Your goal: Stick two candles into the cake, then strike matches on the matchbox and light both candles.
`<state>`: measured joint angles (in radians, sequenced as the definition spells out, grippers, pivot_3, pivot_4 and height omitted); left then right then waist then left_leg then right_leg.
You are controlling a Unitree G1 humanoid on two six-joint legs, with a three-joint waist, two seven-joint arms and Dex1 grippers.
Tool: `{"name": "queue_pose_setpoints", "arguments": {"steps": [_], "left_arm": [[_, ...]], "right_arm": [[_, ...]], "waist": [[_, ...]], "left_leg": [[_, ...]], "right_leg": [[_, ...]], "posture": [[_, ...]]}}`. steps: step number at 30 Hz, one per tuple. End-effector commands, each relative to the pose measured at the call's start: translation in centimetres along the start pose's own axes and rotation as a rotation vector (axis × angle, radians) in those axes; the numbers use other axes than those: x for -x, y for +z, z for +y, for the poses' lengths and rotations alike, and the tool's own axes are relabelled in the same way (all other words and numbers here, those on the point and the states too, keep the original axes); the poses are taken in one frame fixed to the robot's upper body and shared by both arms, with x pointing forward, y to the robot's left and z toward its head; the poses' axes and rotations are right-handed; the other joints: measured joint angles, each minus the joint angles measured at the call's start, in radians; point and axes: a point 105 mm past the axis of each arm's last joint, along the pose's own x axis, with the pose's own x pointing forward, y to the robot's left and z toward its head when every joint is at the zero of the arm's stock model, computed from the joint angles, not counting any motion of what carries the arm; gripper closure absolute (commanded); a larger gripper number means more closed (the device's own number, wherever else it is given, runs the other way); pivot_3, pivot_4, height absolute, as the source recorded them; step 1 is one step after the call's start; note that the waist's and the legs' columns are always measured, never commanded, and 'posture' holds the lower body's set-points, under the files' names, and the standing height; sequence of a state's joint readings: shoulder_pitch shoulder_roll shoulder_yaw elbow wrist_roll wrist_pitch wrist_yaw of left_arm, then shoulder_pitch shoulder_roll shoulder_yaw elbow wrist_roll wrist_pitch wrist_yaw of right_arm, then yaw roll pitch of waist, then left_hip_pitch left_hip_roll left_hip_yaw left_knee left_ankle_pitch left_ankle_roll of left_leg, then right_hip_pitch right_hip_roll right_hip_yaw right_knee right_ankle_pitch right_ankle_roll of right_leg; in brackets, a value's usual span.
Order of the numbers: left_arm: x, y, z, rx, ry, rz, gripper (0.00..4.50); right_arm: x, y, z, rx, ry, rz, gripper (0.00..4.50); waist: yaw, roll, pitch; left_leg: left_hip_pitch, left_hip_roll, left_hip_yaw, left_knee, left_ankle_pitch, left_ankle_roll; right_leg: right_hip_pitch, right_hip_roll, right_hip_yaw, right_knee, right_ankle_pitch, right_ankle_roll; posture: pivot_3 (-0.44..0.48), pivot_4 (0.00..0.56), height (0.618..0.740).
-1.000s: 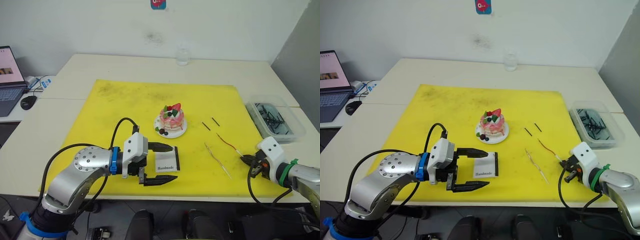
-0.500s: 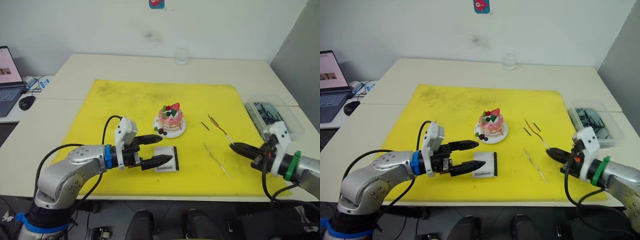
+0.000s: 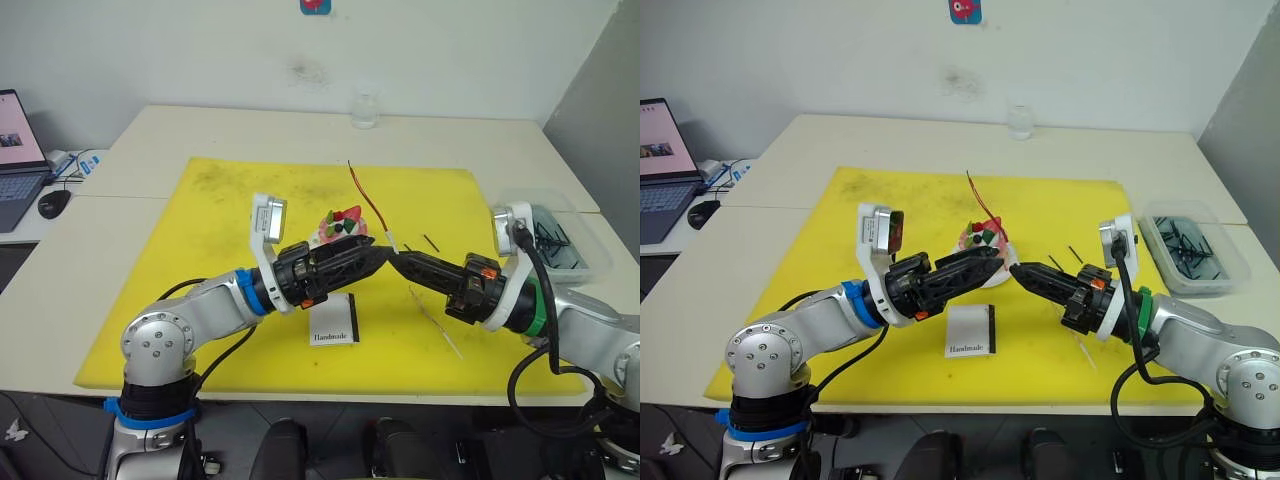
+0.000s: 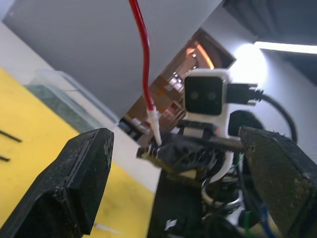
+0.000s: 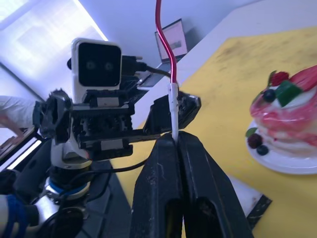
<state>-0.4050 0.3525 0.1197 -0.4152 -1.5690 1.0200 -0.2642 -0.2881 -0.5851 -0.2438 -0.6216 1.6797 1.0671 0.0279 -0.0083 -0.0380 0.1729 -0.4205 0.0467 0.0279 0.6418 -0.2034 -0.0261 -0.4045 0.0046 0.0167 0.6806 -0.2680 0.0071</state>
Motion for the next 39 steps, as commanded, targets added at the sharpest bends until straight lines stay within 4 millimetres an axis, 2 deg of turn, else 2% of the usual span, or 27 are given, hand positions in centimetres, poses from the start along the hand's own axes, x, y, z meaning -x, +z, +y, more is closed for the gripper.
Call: {"name": "queue_pose_setpoints", "arguments": {"steps": [1, 14, 29, 32, 39], "left_arm": [[-0.57, 1.06, -0.98, 0.031, -0.056, -0.046, 0.00], [-1.18, 0.59, -0.56, 0.110, -0.078, -0.022, 0.00], [-0.87, 0.55, -0.31, 0.171, -0.083, -0.042, 0.00], [-0.85, 0.35, -0.36, 0.177, -0.084, -0.036, 0.58], [-0.96, 0.12, -0.44, 0.178, -0.087, -0.028, 2.88]], "right_arm": [[-0.28, 0.44, 1.26, -0.023, 0.054, -0.015, 4.49], [-0.98, 0.61, 1.66, -0.038, 0.080, -0.013, 4.49], [-0.96, 0.67, 1.68, -0.034, 0.080, -0.025, 4.49], [-0.94, 0.70, 1.69, -0.033, 0.078, -0.027, 4.50], [-0.90, 0.65, 1.74, -0.029, 0.075, -0.025, 4.50]], "waist": [[0.000, 0.000, 0.000], [0.003, 0.000, 0.000], [0.004, 0.000, 0.000], [0.004, 0.000, 0.000], [0.004, 0.000, 0.000]], "left_leg": [[0.000, 0.000, 0.000, 0.000, 0.000, 0.000], [-0.001, 0.000, 0.000, 0.001, 0.000, 0.000], [-0.001, 0.000, 0.000, 0.000, 0.000, 0.000], [-0.001, 0.000, 0.000, 0.000, 0.000, 0.000], [-0.001, 0.000, 0.000, 0.000, 0.000, 0.000]], "right_leg": [[0.000, 0.000, 0.000, 0.000, 0.000, 0.000], [0.000, 0.002, 0.000, -0.001, 0.000, 0.000], [0.000, 0.001, 0.000, -0.001, 0.000, 0.000], [0.000, 0.001, 0.000, -0.001, 0.000, 0.000], [-0.001, 0.001, 0.000, -0.002, 0.000, -0.001]], "posture": [[0.000, 0.150, 0.740], [0.000, 0.150, 0.740], [0.000, 0.150, 0.740], [0.000, 0.150, 0.740], [0.000, 0.150, 0.740]]}}
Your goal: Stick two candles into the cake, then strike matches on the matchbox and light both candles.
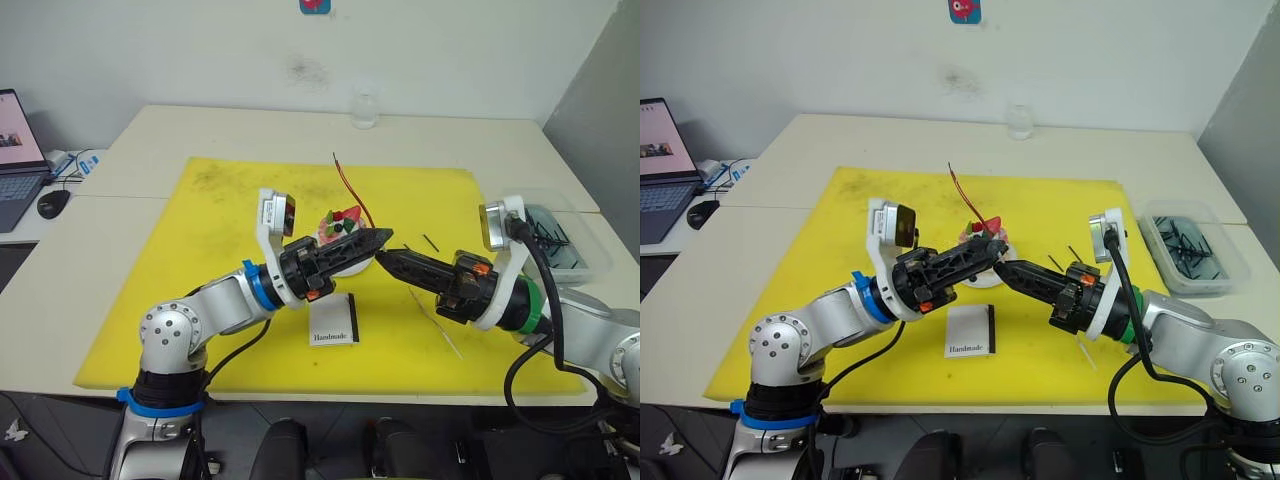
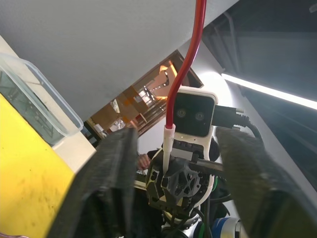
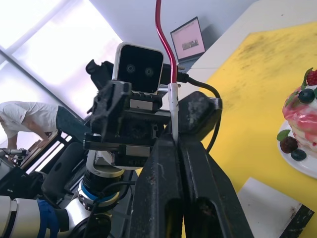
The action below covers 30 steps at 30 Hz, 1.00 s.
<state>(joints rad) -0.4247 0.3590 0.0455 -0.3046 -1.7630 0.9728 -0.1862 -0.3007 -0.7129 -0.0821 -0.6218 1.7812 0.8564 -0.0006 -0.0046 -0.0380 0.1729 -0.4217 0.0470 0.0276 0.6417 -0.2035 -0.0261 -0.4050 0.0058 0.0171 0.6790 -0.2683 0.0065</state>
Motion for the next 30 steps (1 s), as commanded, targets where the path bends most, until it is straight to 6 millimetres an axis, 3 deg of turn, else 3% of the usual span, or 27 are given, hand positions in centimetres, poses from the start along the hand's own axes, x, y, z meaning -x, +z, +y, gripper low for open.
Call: {"name": "queue_pose_setpoints", "arguments": {"steps": [1, 5, 13, 16, 23, 26, 30], "left_arm": [[-0.3, -0.1, -1.0, -0.017, -0.038, 0.007, 3.18], [-0.4, -0.1, -1.0, -0.019, -0.040, 0.008, 4.44], [-0.4, -0.4, -0.9, -0.041, -0.038, 0.032, 4.48], [-0.4, 0.0, -0.8, -0.093, -0.014, 0.023, 4.50], [0.4, 3.5, -1.0, -0.423, 0.102, 0.039, 4.50], [1.7, 6.0, 0.2, -0.635, 0.242, 0.045, 4.50], [3.8, 8.4, 2.1, -0.843, 0.385, 0.058, 4.50]], "right_arm": [[0.0, 0.4, 0.8, 0.023, 0.028, -0.015, 4.50], [0.0, 0.3, 0.8, 0.025, 0.027, -0.011, 4.50], [-0.1, 0.2, 0.4, 0.026, 0.010, -0.001, 4.50], [0.0, 0.0, 0.1, 0.065, -0.007, 0.019, 3.84], [0.9, -0.2, -0.7, 0.386, -0.066, 0.203, 1.29], [0.9, -0.3, -1.3, 0.540, -0.092, 0.275, 0.17], [0.3, -0.2, -2.1, 0.713, -0.119, 0.312, 0.04]], "waist": [[0.000, 0.000, 0.000], [0.000, 0.000, 0.000], [0.000, 0.000, 0.000], [0.000, 0.000, 0.000], [0.001, 0.000, 0.001], [0.001, 0.000, 0.001], [0.002, 0.000, 0.001]], "left_leg": [[0.000, 0.000, 0.000, 0.000, 0.000, 0.000], [0.000, 0.000, 0.000, 0.000, 0.000, 0.000], [0.000, 0.000, 0.000, -0.001, 0.000, 0.000], [-0.001, 0.000, 0.000, -0.001, 0.000, 0.000], [-0.002, 0.000, 0.000, -0.002, 0.000, 0.000], [-0.002, -0.001, 0.000, -0.004, 0.000, 0.000], [-0.002, -0.001, 0.001, -0.010, 0.000, 0.000]], "right_leg": [[0.000, 0.000, 0.000, 0.000, 0.000, 0.000], [0.000, 0.000, 0.000, 0.000, 0.000, 0.000], [0.000, 0.000, 0.000, -0.001, 0.000, 0.000], [0.000, 0.000, 0.000, -0.001, 0.000, 0.000], [-0.002, 0.000, -0.001, -0.003, -0.003, -0.005], [-0.003, 0.000, -0.001, -0.004, -0.003, -0.005], [-0.005, 0.000, -0.001, -0.005, -0.002, -0.004]], "posture": [[0.000, 0.150, 0.740], [0.000, 0.150, 0.740], [0.000, 0.150, 0.740], [0.000, 0.150, 0.740], [0.000, 0.150, 0.740], [0.000, 0.150, 0.740], [0.000, 0.150, 0.740]]}}
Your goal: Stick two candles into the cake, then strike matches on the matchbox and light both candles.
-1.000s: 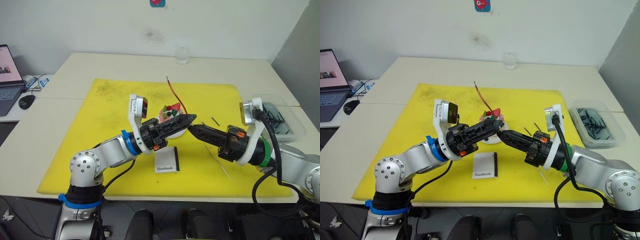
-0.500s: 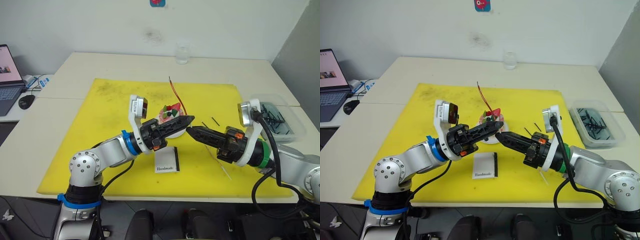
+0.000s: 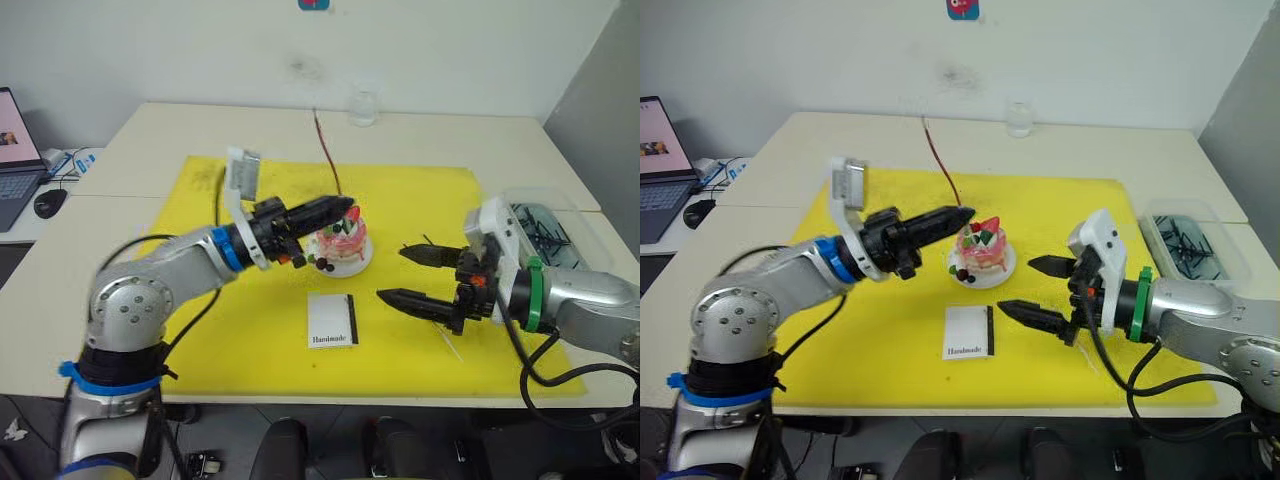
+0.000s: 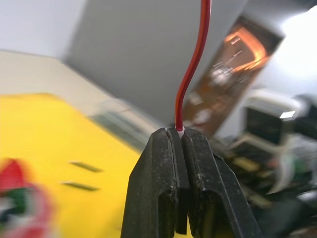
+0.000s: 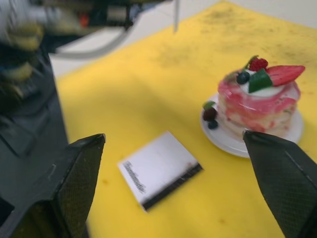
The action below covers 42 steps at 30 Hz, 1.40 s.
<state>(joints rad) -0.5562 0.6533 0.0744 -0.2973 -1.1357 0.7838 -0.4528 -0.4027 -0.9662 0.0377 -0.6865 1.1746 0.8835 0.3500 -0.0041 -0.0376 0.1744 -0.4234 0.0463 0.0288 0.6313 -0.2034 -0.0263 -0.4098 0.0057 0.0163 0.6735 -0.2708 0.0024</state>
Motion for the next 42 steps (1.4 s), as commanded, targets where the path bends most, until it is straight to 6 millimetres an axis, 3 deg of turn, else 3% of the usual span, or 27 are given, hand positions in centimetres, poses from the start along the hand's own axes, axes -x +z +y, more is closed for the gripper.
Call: {"name": "queue_pose_setpoints", "arguments": {"steps": [1, 5, 8, 17, 24, 42], "left_arm": [[0.6, 0.6, 1.9, -0.179, 0.057, -0.004, 4.50], [1.0, -0.7, 4.6, -0.313, 0.118, 0.028, 4.50], [0.4, -2.2, 4.6, -0.305, 0.069, 0.053, 4.50], [-0.8, -4.0, 5.5, -0.272, 0.043, 0.058, 4.50], [-1.7, -4.1, 6.6, -0.263, 0.046, 0.039, 4.50], [-2.8, -4.7, 7.1, -0.282, 0.056, 0.012, 4.50]], "right_arm": [[-0.4, 1.0, 0.0, 0.150, -0.017, -0.022, 0.04], [-1.1, 1.5, -0.1, 0.178, -0.023, -0.057, 0.04], [-1.5, 1.2, -0.2, 0.171, -0.034, -0.062, 0.04], [-1.9, 0.7, 0.0, 0.161, -0.055, -0.069, 0.04], [-2.0, 0.6, 0.1, 0.161, -0.058, -0.060, 0.04], [-2.2, 0.3, 0.5, 0.160, -0.055, -0.050, 0.04]], "waist": [[0.001, 0.000, 0.000], [0.002, 0.000, 0.000], [0.003, 0.000, 0.000], [0.002, -0.001, 0.000], [0.002, -0.001, 0.000], [0.001, -0.001, 0.000]], "left_leg": [[0.000, 0.000, 0.000, -0.001, 0.000, 0.000], [-0.004, 0.001, 0.000, -0.003, 0.000, 0.000], [-0.009, 0.001, 0.000, -0.002, 0.000, 0.000], [-0.010, 0.001, 0.000, -0.001, 0.000, 0.000], [-0.009, 0.001, 0.001, 0.001, 0.000, 0.000], [-0.009, 0.001, 0.000, 0.003, 0.000, 0.000]], "right_leg": [[-0.001, 0.000, 0.000, 0.000, 0.000, 0.000], [-0.004, 0.000, -0.001, -0.001, -0.001, 0.000], [-0.008, 0.000, -0.001, -0.001, -0.001, 0.001], [-0.010, -0.001, -0.001, 0.002, -0.001, 0.001], [-0.010, 0.000, -0.001, 0.005, -0.001, 0.001], [-0.009, 0.001, -0.001, 0.007, 0.000, 0.002]], "posture": [[0.000, 0.150, 0.740], [0.000, 0.150, 0.740], [0.000, 0.150, 0.740], [0.000, 0.150, 0.740], [0.000, 0.150, 0.740], [0.000, 0.150, 0.740]]}}
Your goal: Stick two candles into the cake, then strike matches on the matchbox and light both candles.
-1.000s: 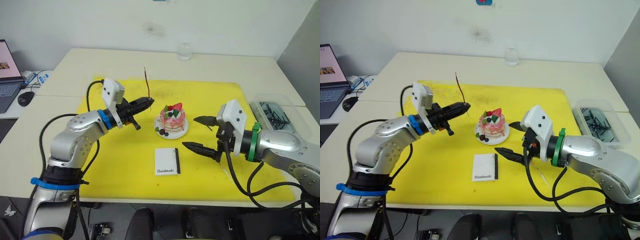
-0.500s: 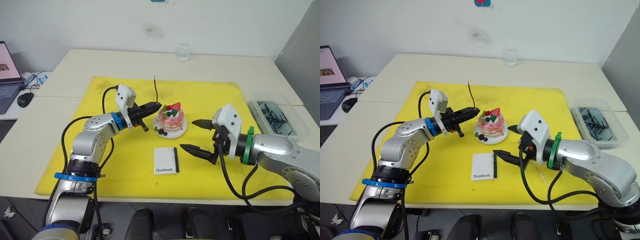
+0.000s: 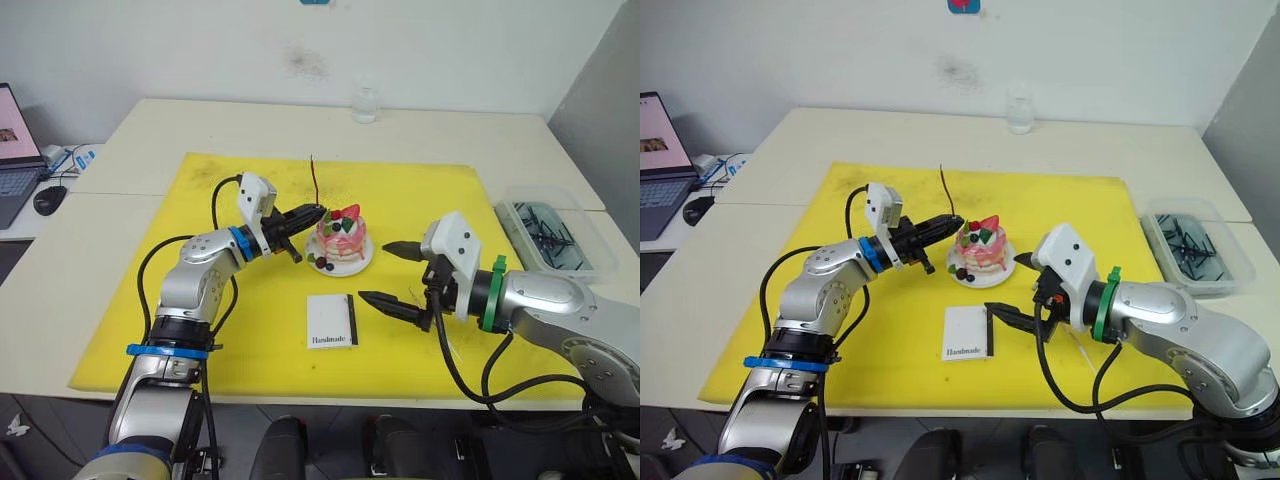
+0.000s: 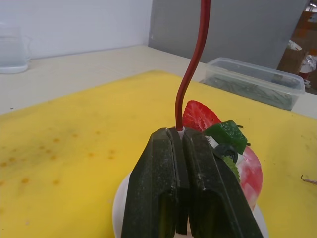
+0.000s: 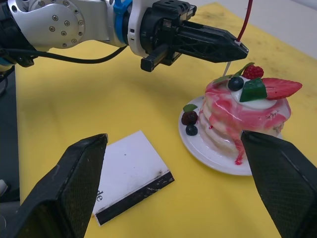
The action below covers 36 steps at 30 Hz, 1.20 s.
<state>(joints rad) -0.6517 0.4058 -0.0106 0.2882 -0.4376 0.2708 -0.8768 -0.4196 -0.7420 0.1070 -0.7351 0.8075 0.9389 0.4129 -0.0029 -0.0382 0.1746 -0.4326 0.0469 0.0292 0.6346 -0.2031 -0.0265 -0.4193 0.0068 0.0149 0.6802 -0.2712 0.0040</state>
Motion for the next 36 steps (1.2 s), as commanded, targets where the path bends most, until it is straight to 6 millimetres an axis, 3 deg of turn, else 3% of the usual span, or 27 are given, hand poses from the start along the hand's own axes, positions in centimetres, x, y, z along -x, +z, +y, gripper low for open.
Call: {"name": "queue_pose_setpoints", "arguments": {"steps": [1, 12, 30, 35, 36], "left_arm": [[-0.3, 1.5, 0.1, -0.051, 0.000, -0.038, 4.50], [-0.5, 1.4, 0.0, -0.041, -0.001, -0.048, 4.50], [-0.2, -3.1, -0.4, -0.080, 0.013, 0.046, 4.50], [-0.3, -3.2, -0.2, -0.068, 0.028, 0.045, 4.50], [-0.3, -3.0, -0.1, -0.064, 0.033, 0.041, 4.18]], "right_arm": [[0.2, 0.7, 0.3, 0.034, 0.000, -0.024, 0.04], [0.1, 0.5, 0.4, 0.034, -0.002, -0.019, 0.04], [0.3, -0.1, 0.7, 0.036, -0.005, -0.009, 0.04], [0.3, -0.2, 0.7, 0.036, -0.009, -0.005, 0.04], [0.3, -0.2, 0.6, 0.036, -0.010, -0.005, 0.01]], "waist": [[0.000, 0.000, 0.000], [0.000, 0.000, 0.000], [0.000, 0.000, 0.000], [0.000, 0.000, 0.000], [0.000, 0.000, 0.000]], "left_leg": [[0.000, 0.000, 0.000, 0.000, 0.000, 0.000], [0.000, 0.000, 0.000, 0.001, 0.000, 0.000], [0.001, 0.000, 0.000, 0.008, 0.000, 0.000], [0.002, 0.000, 0.000, 0.010, 0.000, 0.000], [0.002, 0.000, -0.001, 0.010, 0.000, 0.000]], "right_leg": [[0.000, 0.000, 0.000, 0.000, 0.000, 0.000], [0.000, 0.000, 0.000, 0.000, 0.000, 0.000], [0.005, 0.001, -0.001, 0.001, 0.002, 0.002], [0.007, 0.000, -0.001, 0.001, 0.003, 0.004], [0.008, 0.000, -0.001, 0.001, 0.003, 0.004]], "posture": [[0.000, 0.150, 0.740], [0.000, 0.150, 0.740], [0.000, 0.150, 0.740], [0.000, 0.150, 0.740], [0.000, 0.150, 0.740]]}}
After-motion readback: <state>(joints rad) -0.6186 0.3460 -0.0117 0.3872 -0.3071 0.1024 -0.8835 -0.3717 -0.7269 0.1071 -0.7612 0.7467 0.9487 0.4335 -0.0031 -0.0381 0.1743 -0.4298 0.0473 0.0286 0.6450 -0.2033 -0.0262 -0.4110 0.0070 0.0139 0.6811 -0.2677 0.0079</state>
